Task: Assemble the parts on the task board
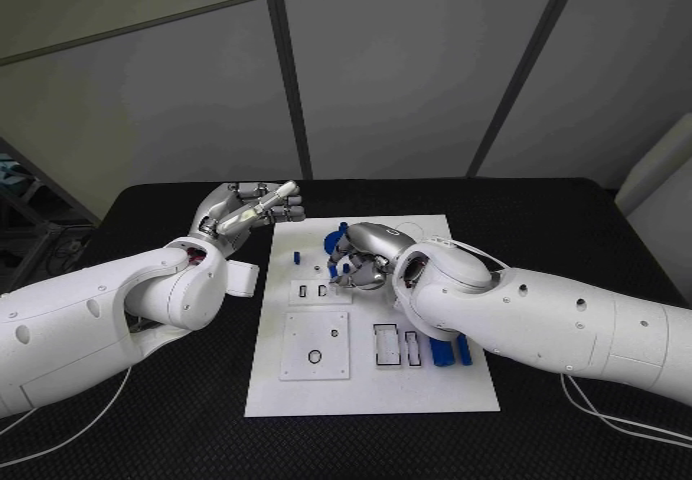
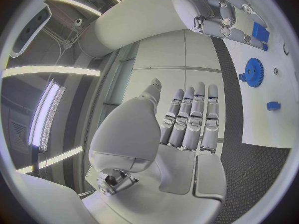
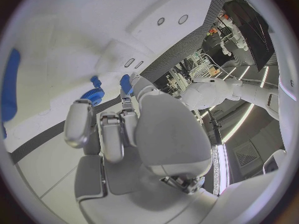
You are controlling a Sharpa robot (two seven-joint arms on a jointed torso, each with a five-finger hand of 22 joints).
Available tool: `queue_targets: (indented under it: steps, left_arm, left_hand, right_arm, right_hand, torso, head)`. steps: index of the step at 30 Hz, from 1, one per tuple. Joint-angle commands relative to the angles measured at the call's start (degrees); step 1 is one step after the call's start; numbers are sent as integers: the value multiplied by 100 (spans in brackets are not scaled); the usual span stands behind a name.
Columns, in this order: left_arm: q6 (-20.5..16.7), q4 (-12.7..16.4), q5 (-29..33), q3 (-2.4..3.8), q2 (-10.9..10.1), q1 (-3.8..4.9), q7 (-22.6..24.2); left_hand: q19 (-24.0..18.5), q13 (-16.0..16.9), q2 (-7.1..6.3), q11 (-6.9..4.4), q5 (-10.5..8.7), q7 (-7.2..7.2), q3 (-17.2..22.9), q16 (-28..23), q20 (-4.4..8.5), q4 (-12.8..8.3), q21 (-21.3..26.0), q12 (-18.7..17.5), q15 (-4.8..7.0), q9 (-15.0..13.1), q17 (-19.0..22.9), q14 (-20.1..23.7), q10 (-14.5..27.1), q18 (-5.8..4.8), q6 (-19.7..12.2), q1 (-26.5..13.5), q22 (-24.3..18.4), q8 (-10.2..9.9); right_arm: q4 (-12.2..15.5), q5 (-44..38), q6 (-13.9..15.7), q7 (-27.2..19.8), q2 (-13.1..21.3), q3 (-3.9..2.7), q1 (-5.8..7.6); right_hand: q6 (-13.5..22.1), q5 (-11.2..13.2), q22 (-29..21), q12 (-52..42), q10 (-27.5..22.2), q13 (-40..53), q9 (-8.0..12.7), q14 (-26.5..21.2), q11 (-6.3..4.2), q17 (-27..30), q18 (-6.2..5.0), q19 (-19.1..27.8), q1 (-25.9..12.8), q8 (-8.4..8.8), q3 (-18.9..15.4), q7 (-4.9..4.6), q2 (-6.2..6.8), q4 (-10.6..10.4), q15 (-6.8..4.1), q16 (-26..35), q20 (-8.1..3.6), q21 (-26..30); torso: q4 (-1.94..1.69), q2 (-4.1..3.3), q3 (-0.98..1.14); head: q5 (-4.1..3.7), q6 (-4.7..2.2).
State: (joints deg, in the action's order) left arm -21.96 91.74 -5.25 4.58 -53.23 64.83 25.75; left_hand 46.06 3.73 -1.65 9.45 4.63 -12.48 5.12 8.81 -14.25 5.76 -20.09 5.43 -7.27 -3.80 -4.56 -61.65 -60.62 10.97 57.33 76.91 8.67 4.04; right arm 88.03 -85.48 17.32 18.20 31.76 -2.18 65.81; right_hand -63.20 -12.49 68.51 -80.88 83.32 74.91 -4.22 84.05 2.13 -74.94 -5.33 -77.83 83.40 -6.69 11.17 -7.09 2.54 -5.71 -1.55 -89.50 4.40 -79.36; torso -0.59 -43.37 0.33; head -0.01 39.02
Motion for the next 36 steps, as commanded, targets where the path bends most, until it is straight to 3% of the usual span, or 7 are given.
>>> queue_targets:
  steps: [1, 14, 28, 36]
  left_arm:
    - [65, 3, -35, 6, 8, 9, 8]
    - [73, -5, -35, 6, 21, 9, -6]
    - [73, -14, -35, 6, 29, 9, -19]
    - [68, -13, -35, 6, 24, 9, -23]
  left_hand:
    - [-19, -3, 79, 23, -35, -15, 7, -22, 2, -29, -31, -17, -19, 4, -1, -33, -34, -46, 14, -2, -6, -21]
    - [-18, -3, 80, 24, -37, -18, 4, -24, 2, -26, -33, -18, -19, 3, -2, -36, -37, -46, 16, -13, -6, -21]
    - [-18, -3, 80, 24, -37, -18, 4, -24, 2, -26, -33, -18, -19, 3, -2, -36, -37, -46, 16, -13, -6, -21]
    - [-18, -3, 78, 26, -38, -22, 1, -27, 2, -26, -34, -21, -19, 4, -2, -38, -38, -46, 16, -19, -7, -22]
  right_arm:
    - [-27, -293, -94, 209, -72, 8, -23]
    - [-114, -369, -231, 216, -203, 87, -113]
    - [-175, -457, -397, 264, -226, 102, -148]
    - [-186, -511, -567, 265, -228, 103, -149]
  right_hand:
    - [-93, -26, 6, 5, 5, 562, -12, 588, -25, -1475, 106, -39, -66, -47, 25, 56, 11, -11, -37, -38, 3, -30]
    - [-102, -25, 10, 0, 11, 568, -12, 588, -28, -1478, 107, -43, -96, -53, 23, 60, 21, -19, -39, -39, 0, -32]
    - [-96, -23, -1, 9, 6, 559, -8, 586, -30, -1467, 105, -38, -150, -51, 15, 61, 42, -34, -43, -35, -3, -26]
    - [-33, -67, -21, 42, -17, 531, 12, 582, -17, -1451, 101, -27, -240, -18, -3, 42, 121, -49, -36, -29, -2, -14]
  torso:
    - [-4, -3, 2]
    - [9, -11, 8]
    - [8, -5, 6]
    - [3, -5, 4]
  head:
    - [6, 14]
    - [31, 64]
    - [41, 115]
    - [38, 137]
